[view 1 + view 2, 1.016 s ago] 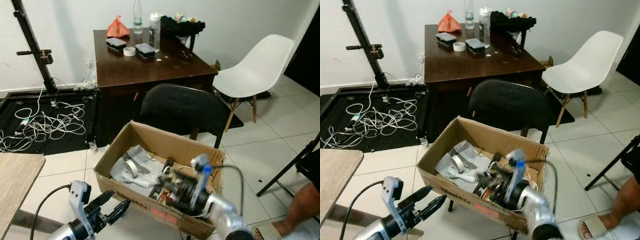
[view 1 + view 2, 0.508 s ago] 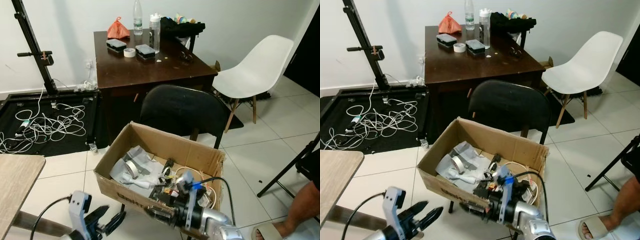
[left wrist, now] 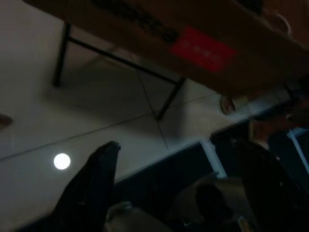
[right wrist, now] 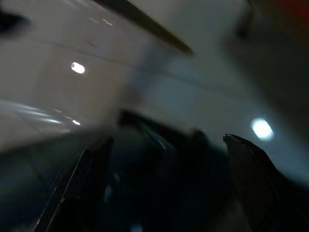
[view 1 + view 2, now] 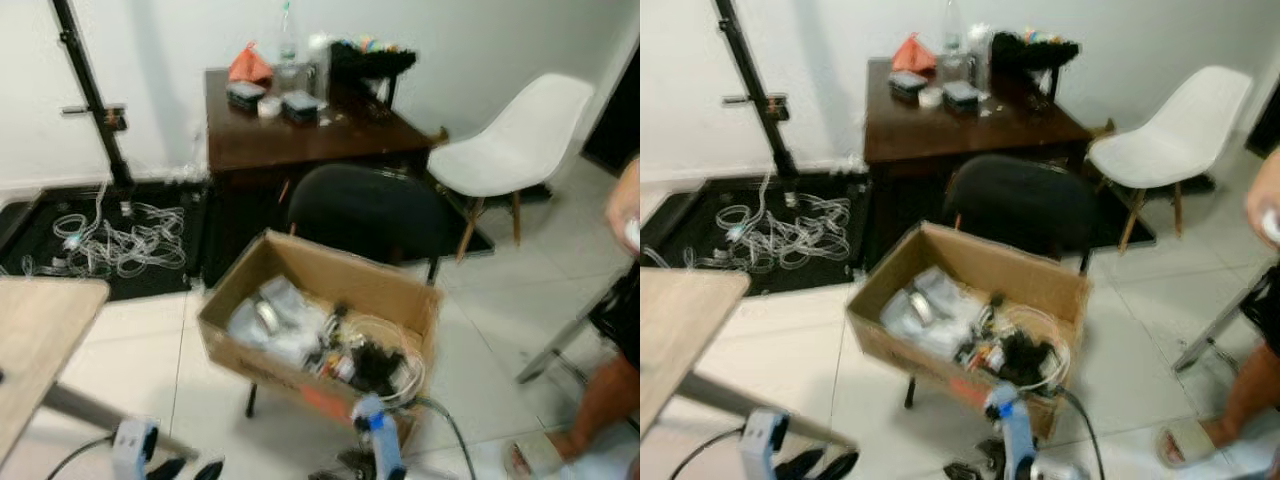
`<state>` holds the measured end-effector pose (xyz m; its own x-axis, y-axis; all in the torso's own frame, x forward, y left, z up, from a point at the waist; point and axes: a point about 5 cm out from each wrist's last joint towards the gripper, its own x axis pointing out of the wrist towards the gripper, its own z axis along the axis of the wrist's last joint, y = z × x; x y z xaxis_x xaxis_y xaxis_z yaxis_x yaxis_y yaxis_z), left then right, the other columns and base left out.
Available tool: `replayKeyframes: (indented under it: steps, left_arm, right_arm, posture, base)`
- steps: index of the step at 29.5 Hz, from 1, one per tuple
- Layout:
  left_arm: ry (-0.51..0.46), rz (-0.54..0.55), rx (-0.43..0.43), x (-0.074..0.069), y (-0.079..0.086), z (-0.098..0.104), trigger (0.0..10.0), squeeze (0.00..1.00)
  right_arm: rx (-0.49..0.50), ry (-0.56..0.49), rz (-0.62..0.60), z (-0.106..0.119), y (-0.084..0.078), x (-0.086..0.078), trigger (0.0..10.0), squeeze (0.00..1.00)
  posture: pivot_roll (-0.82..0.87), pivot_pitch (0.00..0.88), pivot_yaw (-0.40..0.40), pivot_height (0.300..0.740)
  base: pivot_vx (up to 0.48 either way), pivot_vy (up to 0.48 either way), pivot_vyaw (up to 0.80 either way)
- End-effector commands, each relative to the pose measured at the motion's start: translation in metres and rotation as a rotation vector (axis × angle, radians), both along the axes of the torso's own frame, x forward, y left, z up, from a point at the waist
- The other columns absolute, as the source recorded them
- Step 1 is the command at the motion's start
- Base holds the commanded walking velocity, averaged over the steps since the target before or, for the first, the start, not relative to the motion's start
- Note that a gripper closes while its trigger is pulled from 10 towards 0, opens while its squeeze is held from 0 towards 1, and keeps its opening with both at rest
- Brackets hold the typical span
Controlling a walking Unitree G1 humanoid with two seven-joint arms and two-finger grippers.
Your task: Picking trash to rubbish bin
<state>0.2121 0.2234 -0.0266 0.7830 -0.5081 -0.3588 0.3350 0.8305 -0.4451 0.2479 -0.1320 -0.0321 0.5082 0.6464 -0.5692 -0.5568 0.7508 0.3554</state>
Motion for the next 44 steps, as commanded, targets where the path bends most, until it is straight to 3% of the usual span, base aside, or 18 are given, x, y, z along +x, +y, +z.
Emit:
replayKeyframes:
  steps: [1,9,10,12,15,20,26,28,33,44]
  left_arm:
    - [0.035,0.031,0.022,-0.008,0.008,-0.006,10.0,0.00]
    - [0.106,0.072,0.033,-0.022,0.013,-0.016,10.0,0.00]
    - [0.136,0.092,0.047,-0.027,0.016,-0.020,10.0,0.00]
    - [0.136,0.092,0.047,-0.027,0.016,-0.020,10.0,0.00]
    - [0.187,0.126,0.052,-0.034,0.018,-0.026,10.0,0.00]
    - [0.317,0.241,0.038,-0.056,0.018,-0.043,10.0,0.00]
    - [0.389,0.359,0.090,-0.069,0.023,-0.051,10.0,0.00]
    - [0.469,0.465,0.147,-0.084,0.025,-0.059,10.0,0.00]
    - [0.508,0.484,0.180,-0.092,0.021,-0.064,10.0,0.00]
    - [0.529,0.487,0.233,-0.090,0.019,-0.066,10.0,0.00]
  right_arm:
    - [-0.058,0.043,-0.011,-0.012,-0.002,-0.012,10.0,0.00]
    - [-0.196,0.093,-0.048,-0.029,-0.008,-0.031,10.0,0.00]
    - [-0.249,0.123,-0.105,-0.035,-0.015,-0.038,10.0,0.00]
    - [-0.249,0.123,-0.105,-0.035,-0.015,-0.038,10.0,0.00]
    - [-0.334,0.164,-0.160,-0.044,-0.027,-0.051,10.0,0.00]
    - [-0.486,0.275,-0.231,-0.062,-0.052,-0.089,10.0,0.00]
    - [-0.526,0.321,-0.237,-0.068,-0.060,-0.105,10.0,0.00]
    - [-0.533,0.351,-0.241,-0.071,-0.062,-0.114,10.0,0.00]
    - [-0.553,0.352,-0.240,-0.071,-0.064,-0.116,10.0,0.00]
    - [-0.590,0.337,-0.222,-0.071,-0.065,-0.114,10.0,0.00]
  posture:
    - [-0.01,0.111,0.020,0.740]
    - [-0.01,0.107,0.021,0.740]
    - [-0.01,0.107,0.021,0.740]
    - [-0.01,0.107,0.021,0.740]
    - [-0.01,0.106,0.024,0.740]
    - [-0.01,0.109,0.021,0.740]
    - [-0.01,0.109,0.021,0.740]
    - [-0.01,0.111,0.023,0.740]
    - [-0.01,0.111,0.023,0.740]
    - [-0.01,0.115,0.024,0.740]
  base:
    - [-0.341,0.000,0.00]
    - [-0.337,0.000,0.00]
    - [-0.330,0.000,0.00]
    - [-0.330,0.000,0.00]
    - [-0.326,0.000,0.00]
    - [-0.318,0.000,0.00]
    - [-0.102,0.000,0.00]
    - [0.000,0.000,0.00]
    - [0.000,0.000,0.00]
    - [0.000,0.000,0.00]
